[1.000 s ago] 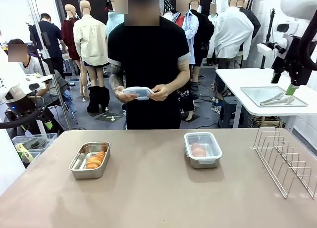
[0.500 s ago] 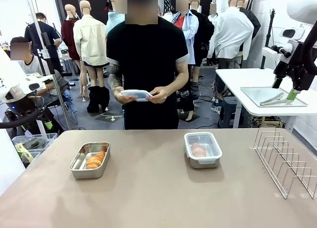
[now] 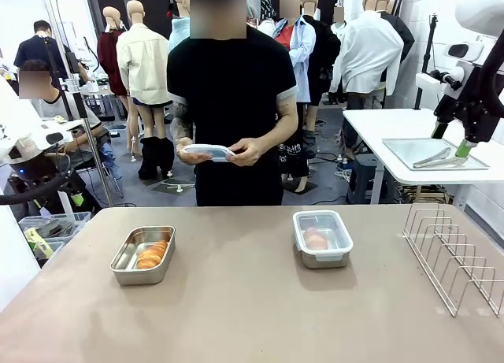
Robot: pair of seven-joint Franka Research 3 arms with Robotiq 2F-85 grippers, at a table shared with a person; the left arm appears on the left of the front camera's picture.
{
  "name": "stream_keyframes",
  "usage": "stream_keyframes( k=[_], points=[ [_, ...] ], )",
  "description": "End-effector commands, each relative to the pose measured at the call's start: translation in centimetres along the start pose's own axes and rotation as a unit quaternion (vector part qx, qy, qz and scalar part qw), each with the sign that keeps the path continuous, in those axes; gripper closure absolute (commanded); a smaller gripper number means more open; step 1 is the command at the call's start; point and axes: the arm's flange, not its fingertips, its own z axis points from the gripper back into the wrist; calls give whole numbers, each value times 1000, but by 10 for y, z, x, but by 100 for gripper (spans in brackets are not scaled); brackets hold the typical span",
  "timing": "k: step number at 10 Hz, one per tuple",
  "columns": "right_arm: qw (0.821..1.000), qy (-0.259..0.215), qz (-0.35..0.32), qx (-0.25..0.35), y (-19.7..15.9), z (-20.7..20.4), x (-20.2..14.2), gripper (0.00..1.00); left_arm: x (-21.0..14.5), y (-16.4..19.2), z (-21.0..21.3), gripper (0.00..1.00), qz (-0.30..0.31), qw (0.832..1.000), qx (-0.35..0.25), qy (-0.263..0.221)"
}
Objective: Place the bread in airtight containers.
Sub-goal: Release when the human grabs the Airtight Container lid.
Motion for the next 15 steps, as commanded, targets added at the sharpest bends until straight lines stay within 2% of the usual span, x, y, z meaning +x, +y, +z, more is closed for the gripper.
stream_keyframes(
  k=[1, 15],
  points=[
    [1000, 10, -6, -1, 1, 0, 0, 0, 0, 0, 0, 0, 0, 1000, 0, 0],
    [1000, 10, -6, -1, 1, 0, 0, 0, 0, 0, 0, 0, 0, 1000, 0, 0]
  ],
)
